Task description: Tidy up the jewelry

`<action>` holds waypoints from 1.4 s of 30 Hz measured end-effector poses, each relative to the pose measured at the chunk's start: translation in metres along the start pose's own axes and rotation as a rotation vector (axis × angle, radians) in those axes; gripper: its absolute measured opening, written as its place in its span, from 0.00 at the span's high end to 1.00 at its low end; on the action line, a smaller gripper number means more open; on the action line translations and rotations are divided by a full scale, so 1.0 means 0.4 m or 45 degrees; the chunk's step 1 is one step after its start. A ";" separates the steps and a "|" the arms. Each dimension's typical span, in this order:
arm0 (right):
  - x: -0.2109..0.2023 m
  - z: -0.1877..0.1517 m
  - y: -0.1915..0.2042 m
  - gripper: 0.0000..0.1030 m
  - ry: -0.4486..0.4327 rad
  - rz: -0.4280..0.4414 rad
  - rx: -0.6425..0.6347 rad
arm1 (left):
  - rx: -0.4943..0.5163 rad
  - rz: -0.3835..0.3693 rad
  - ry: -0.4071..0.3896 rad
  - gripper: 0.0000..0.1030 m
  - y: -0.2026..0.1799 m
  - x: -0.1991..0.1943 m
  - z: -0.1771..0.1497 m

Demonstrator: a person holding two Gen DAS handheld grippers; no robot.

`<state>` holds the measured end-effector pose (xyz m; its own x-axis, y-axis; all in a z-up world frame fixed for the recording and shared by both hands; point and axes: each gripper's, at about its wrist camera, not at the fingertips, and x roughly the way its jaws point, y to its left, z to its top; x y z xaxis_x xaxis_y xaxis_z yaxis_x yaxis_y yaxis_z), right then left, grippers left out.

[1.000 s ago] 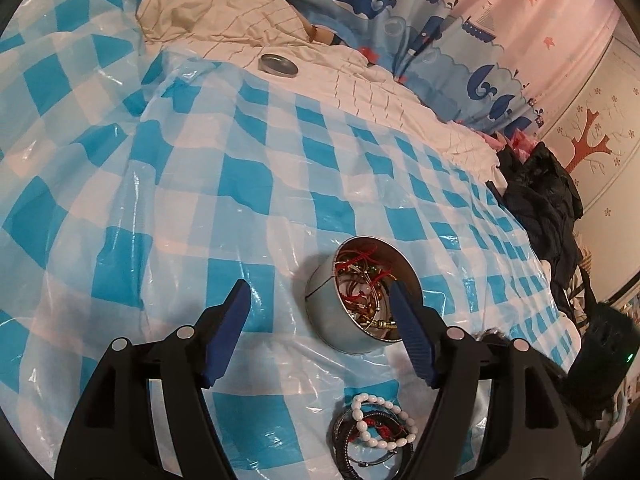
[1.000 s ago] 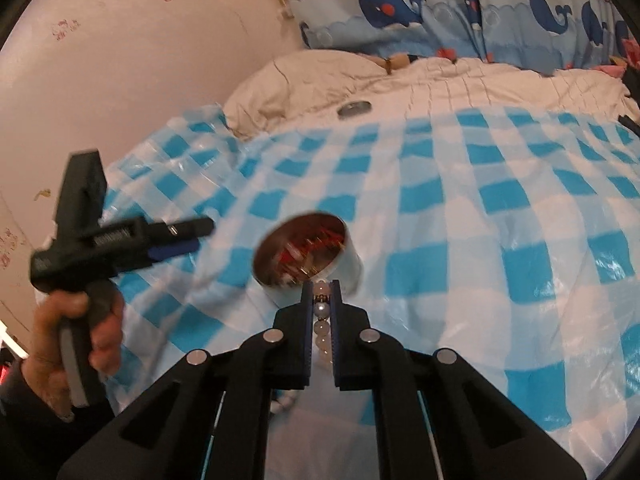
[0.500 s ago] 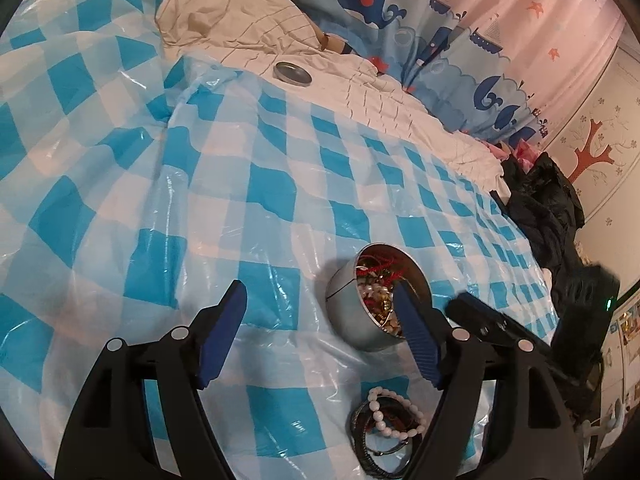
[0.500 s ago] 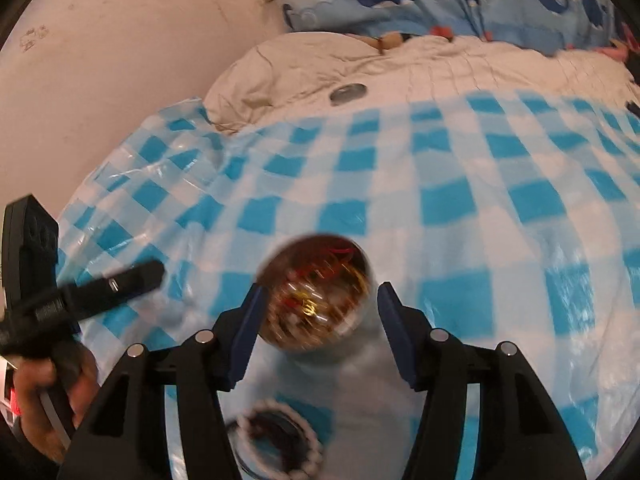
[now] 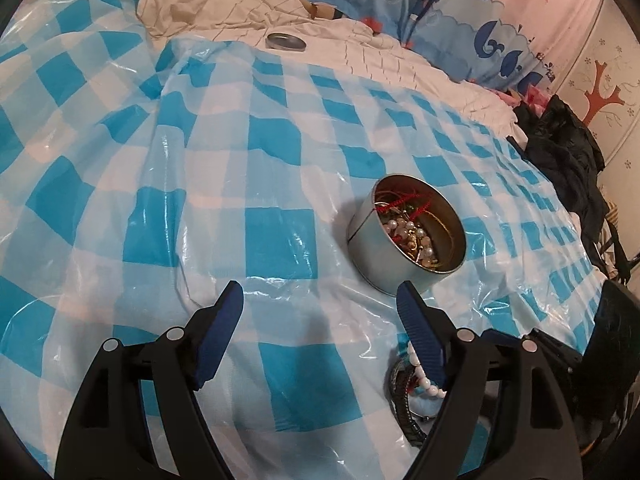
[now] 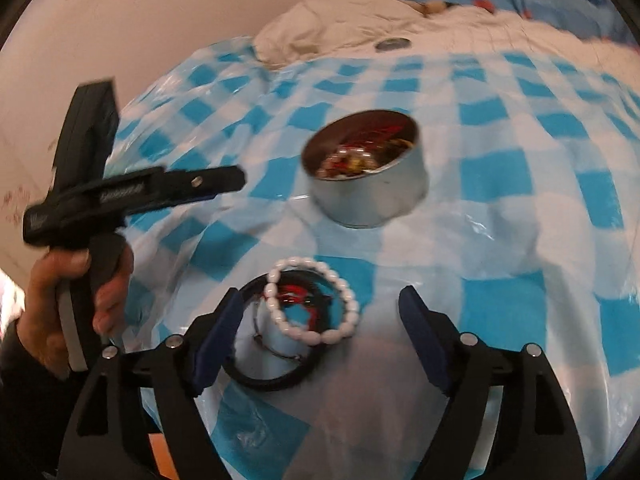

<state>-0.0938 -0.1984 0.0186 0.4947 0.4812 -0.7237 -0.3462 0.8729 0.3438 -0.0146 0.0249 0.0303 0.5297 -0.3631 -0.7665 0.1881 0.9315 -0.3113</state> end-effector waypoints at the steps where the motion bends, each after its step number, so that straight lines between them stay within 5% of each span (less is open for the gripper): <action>1: 0.005 -0.002 0.005 0.25 0.005 -0.009 -0.016 | -0.005 0.000 -0.002 0.26 0.000 -0.001 0.001; 42: 0.050 -0.019 0.037 0.18 0.037 -0.110 -0.127 | 0.350 0.231 -0.072 0.20 -0.114 -0.006 -0.038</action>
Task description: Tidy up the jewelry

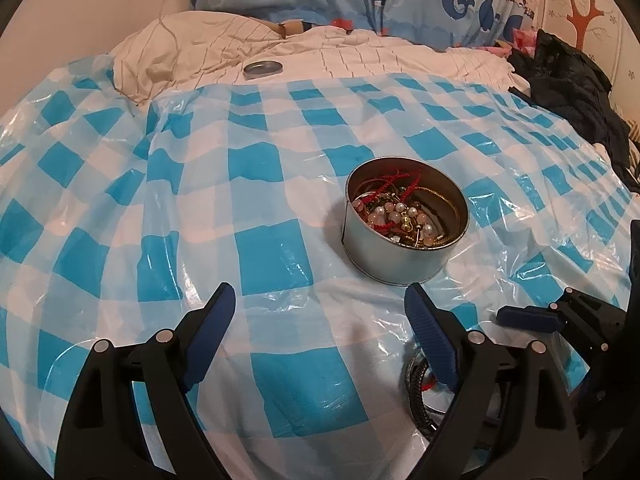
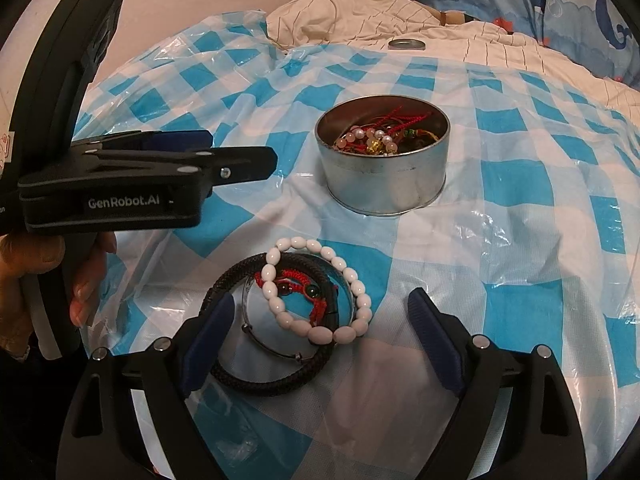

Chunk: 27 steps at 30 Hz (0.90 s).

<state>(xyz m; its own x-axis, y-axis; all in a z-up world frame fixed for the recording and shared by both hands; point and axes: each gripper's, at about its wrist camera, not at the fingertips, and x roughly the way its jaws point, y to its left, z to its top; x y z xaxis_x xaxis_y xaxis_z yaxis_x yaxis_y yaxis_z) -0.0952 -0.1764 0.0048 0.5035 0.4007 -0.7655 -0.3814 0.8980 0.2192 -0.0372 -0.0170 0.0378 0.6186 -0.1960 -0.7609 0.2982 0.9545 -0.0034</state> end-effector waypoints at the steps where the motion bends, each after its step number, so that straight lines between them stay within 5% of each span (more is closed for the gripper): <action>1: 0.000 0.000 0.000 0.18 -0.001 0.000 0.000 | 0.006 0.003 -0.001 0.20 -0.001 -0.001 -0.001; 27: -0.002 0.003 -0.010 0.18 -0.010 -0.014 0.013 | 0.020 0.012 -0.002 0.18 -0.007 -0.003 -0.004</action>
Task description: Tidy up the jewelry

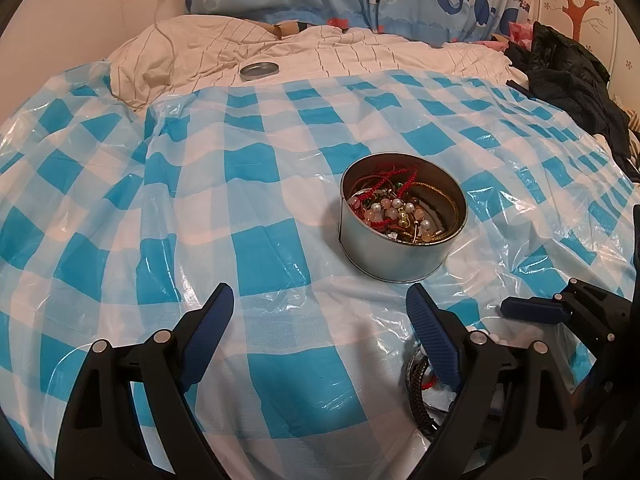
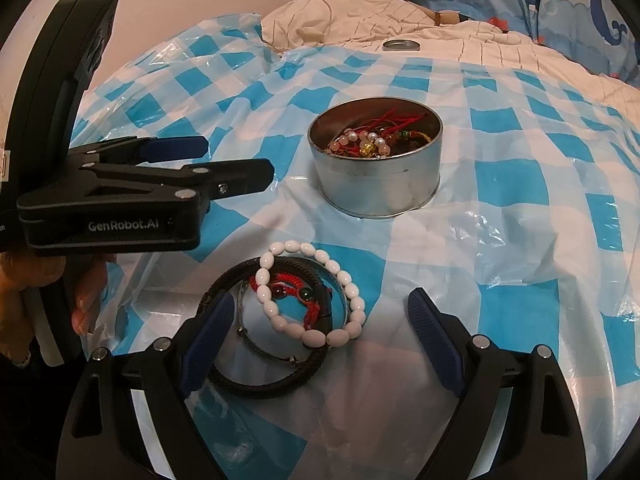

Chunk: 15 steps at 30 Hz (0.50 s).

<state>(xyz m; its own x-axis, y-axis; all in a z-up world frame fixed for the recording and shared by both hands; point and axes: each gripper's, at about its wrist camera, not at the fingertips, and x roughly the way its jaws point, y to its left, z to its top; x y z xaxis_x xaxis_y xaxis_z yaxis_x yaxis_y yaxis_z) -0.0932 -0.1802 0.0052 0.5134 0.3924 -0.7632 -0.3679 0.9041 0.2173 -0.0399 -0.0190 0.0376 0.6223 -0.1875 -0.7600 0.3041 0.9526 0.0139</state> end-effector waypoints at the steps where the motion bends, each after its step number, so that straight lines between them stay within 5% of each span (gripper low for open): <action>1: 0.000 0.001 -0.002 0.18 -0.001 -0.002 0.002 | 0.000 0.001 0.000 0.18 0.000 0.000 0.000; 15: -0.010 0.004 -0.016 0.18 -0.041 -0.067 0.036 | 0.000 -0.001 0.002 0.18 0.002 -0.002 -0.001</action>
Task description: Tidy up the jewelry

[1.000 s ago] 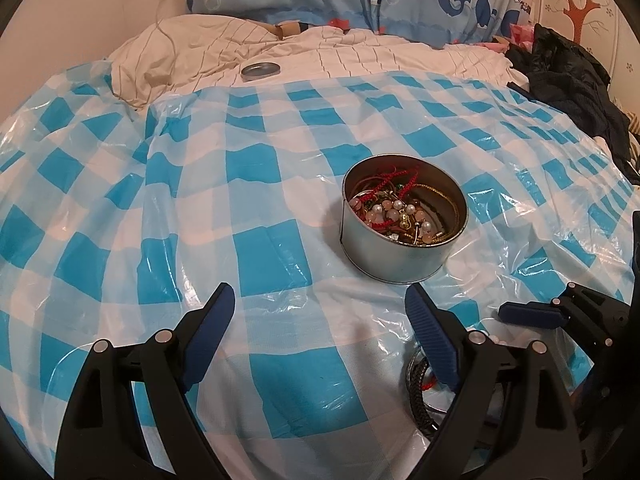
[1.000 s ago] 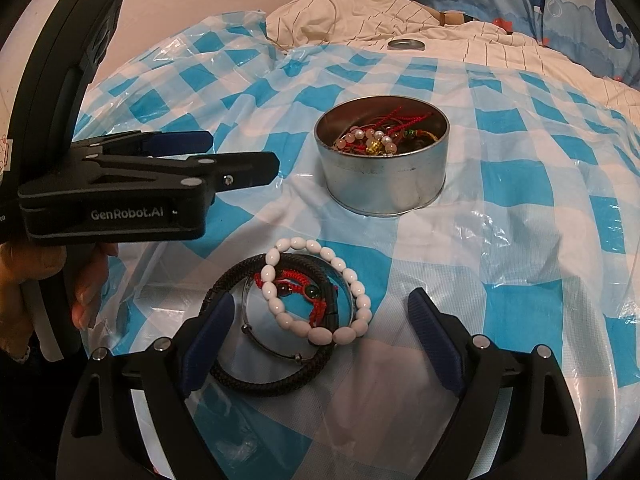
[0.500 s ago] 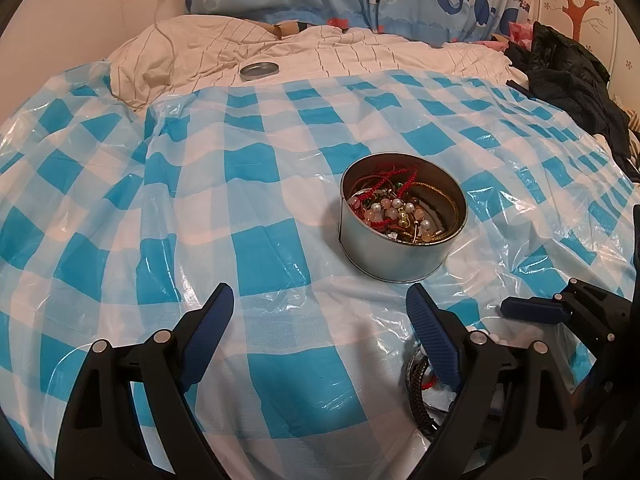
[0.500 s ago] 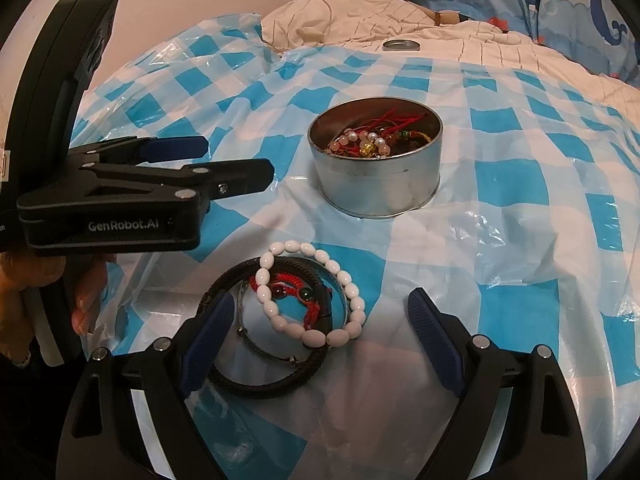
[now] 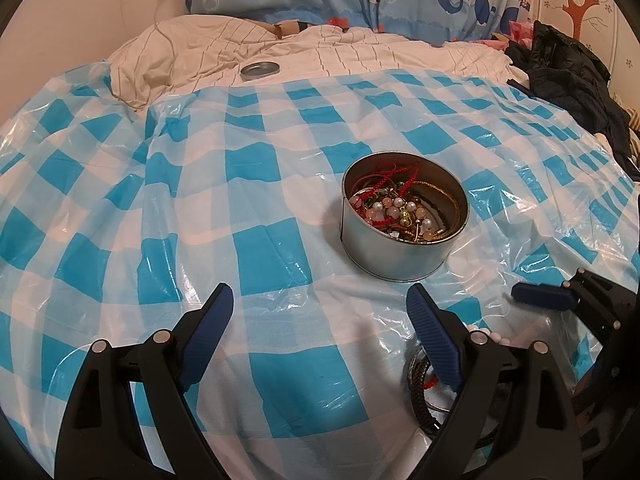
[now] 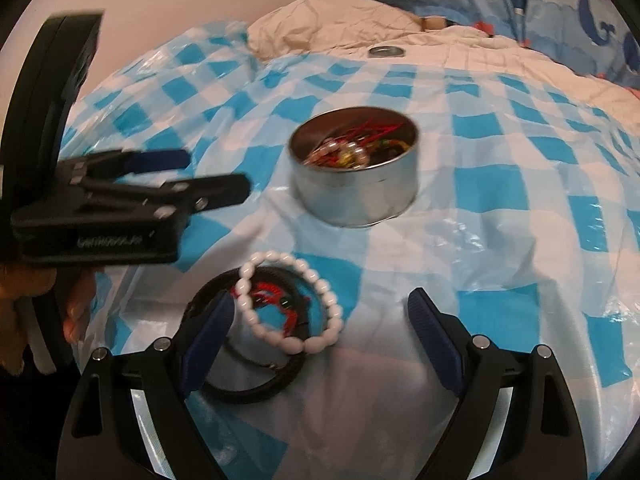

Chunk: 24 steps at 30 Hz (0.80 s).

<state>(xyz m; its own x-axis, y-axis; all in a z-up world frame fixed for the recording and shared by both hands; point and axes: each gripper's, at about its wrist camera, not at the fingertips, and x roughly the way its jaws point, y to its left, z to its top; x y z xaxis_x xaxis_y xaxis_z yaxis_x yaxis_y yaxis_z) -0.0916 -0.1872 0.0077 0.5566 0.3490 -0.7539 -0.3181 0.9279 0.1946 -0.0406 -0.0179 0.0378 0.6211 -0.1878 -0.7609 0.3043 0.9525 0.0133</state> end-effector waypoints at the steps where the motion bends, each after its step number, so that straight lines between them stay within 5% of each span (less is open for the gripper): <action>1: -0.002 0.001 -0.003 0.18 -0.005 -0.002 0.005 | 0.000 -0.001 0.000 0.18 0.000 0.000 0.001; 6: -0.012 -0.002 0.039 0.18 -0.041 0.035 -0.119 | -0.050 -0.024 0.009 0.18 0.020 -0.001 -0.005; 9: -0.012 -0.006 0.064 0.46 -0.053 0.047 -0.197 | -0.098 -0.045 0.014 0.18 0.045 0.000 -0.006; 13: 0.006 -0.007 0.080 0.64 -0.029 0.028 -0.266 | -0.152 -0.060 0.020 0.18 0.076 -0.003 -0.011; 24: 0.003 -0.031 0.149 0.64 -0.103 -0.051 -0.516 | -0.153 -0.055 0.017 0.17 0.083 -0.009 -0.012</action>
<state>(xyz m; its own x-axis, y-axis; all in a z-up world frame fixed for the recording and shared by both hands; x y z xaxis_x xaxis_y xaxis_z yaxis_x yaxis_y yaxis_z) -0.1196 -0.1330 0.0106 0.6278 0.3380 -0.7012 -0.5627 0.8195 -0.1088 -0.0362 0.0156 0.0379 0.5996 -0.2269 -0.7675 0.2416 0.9655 -0.0967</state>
